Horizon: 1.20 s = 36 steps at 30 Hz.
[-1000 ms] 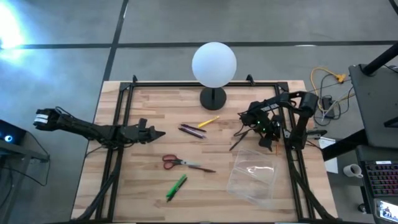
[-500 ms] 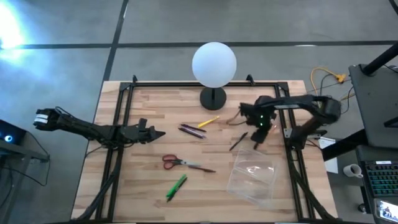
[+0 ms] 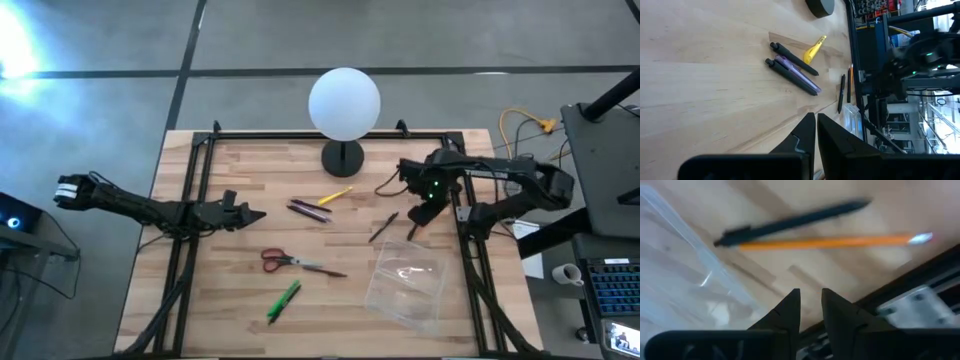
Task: Pick & place school supplies into a supply box
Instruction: Put the orange pencil into the supply box
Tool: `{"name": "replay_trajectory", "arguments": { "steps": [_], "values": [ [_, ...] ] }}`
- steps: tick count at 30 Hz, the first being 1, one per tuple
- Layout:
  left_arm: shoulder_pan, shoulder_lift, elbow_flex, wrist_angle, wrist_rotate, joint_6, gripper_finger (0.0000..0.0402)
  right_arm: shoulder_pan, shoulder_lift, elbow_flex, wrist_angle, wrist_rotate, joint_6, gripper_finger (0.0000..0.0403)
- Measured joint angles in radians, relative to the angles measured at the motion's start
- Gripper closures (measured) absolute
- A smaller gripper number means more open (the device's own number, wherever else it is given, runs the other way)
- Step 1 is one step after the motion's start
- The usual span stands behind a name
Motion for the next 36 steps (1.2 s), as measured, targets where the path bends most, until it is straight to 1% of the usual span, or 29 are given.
{"name": "replay_trajectory", "arguments": {
  "steps": [3, 5, 9, 12, 13, 16, 21, 26, 28, 30, 32, 34, 36],
  "values": [
    [0.000, 0.000, 0.000, 0.000, 0.000, 0.000, 0.0399, -0.001, 0.066, -0.028, 0.001, 0.004, 0.029, 0.0332],
    [0.000, 0.000, 0.000, 0.000, 0.000, 0.000, 0.0399, -0.001, 0.105, -0.040, 0.000, 0.030, 0.033, 0.0332],
    [0.000, 0.000, 0.000, 0.000, 0.000, 0.000, 0.0399, -0.001, 0.161, -0.073, 0.013, 0.047, -0.008, 0.0332],
    [0.000, 0.000, 0.000, 0.000, 0.000, 0.000, 0.0399, -0.001, 0.185, -0.114, 0.087, 0.059, -0.043, 0.0332],
    [0.000, 0.000, 0.000, 0.000, 0.000, 0.000, 0.0399, -0.001, 0.192, -0.128, 0.121, 0.078, -0.055, 0.0332],
    [0.000, 0.000, 0.000, 0.000, 0.000, 0.000, 0.0399, -0.002, 0.221, -0.137, 0.183, 0.086, -0.053, 0.0332],
    [0.000, 0.000, 0.000, 0.000, 0.001, 0.000, 0.0399, -0.001, 0.258, -0.107, 0.199, 0.160, -0.023, 0.0332],
    [0.000, 0.000, 0.001, 0.000, 0.001, 0.000, 0.0399, 0.000, 0.296, -0.051, 0.222, 0.226, -0.095, 0.0332],
    [0.000, 0.000, 0.001, 0.000, 0.001, 0.000, 0.0399, 0.000, 0.307, -0.023, 0.232, 0.234, -0.102, 0.0332],
    [0.000, 0.000, 0.001, 0.000, 0.001, 0.000, 0.0399, -0.001, 0.312, 0.008, 0.257, 0.229, -0.103, 0.0332],
    [0.000, 0.000, 0.001, 0.000, 0.001, 0.000, 0.0399, -0.001, 0.308, 0.034, 0.311, 0.191, -0.104, 0.0333],
    [0.000, 0.000, 0.001, 0.000, 0.000, -0.001, 0.0399, -0.002, 0.298, 0.060, 0.389, 0.139, -0.101, 0.0333],
    [0.000, 0.000, 0.001, 0.000, 0.001, -0.001, 0.0399, -0.001, 0.287, 0.093, 0.499, 0.124, -0.055, 0.0333]
  ]
}}
